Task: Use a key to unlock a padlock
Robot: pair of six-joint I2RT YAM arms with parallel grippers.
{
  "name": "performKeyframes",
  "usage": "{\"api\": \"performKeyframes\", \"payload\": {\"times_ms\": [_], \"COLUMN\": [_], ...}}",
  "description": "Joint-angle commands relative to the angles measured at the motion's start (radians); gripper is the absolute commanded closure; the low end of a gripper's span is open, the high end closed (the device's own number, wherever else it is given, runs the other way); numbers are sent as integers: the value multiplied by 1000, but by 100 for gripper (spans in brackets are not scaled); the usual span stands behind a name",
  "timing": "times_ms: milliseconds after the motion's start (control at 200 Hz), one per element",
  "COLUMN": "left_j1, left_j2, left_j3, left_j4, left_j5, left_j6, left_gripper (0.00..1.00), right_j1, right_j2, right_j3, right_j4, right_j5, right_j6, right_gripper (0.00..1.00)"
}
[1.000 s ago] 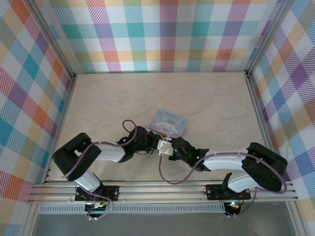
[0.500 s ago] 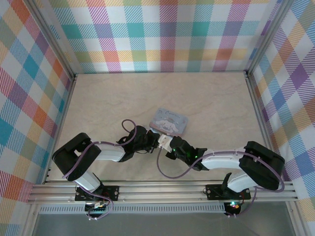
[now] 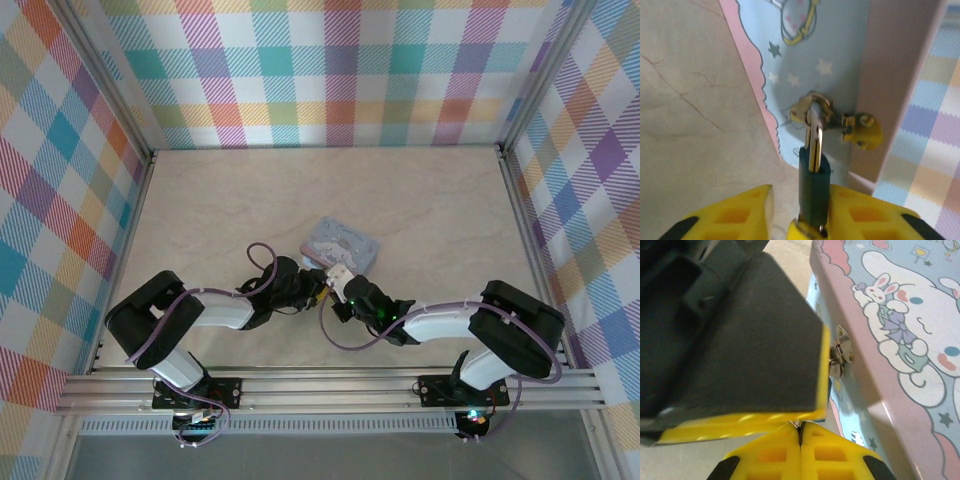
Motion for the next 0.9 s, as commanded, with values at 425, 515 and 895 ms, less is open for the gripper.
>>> {"api": "performKeyframes", "payload": {"times_ms": [425, 515, 895], "left_j1": [133, 188, 300], "left_j2": [-315, -340, -223], "left_j3": [46, 92, 361], "left_j4": [-452, -555, -830], "left_j5": [25, 44, 12], "left_j6": [240, 319, 679], "left_gripper": [34, 31, 21], "right_j1": [-47, -78, -241], "right_j2": [-27, -55, -57], "right_j3": [-115, -133, -142], "right_j4": [117, 118, 62], "right_j5": [-180, -232, -491], "right_j6": [243, 273, 404], "right_gripper": [100, 100, 100]}}
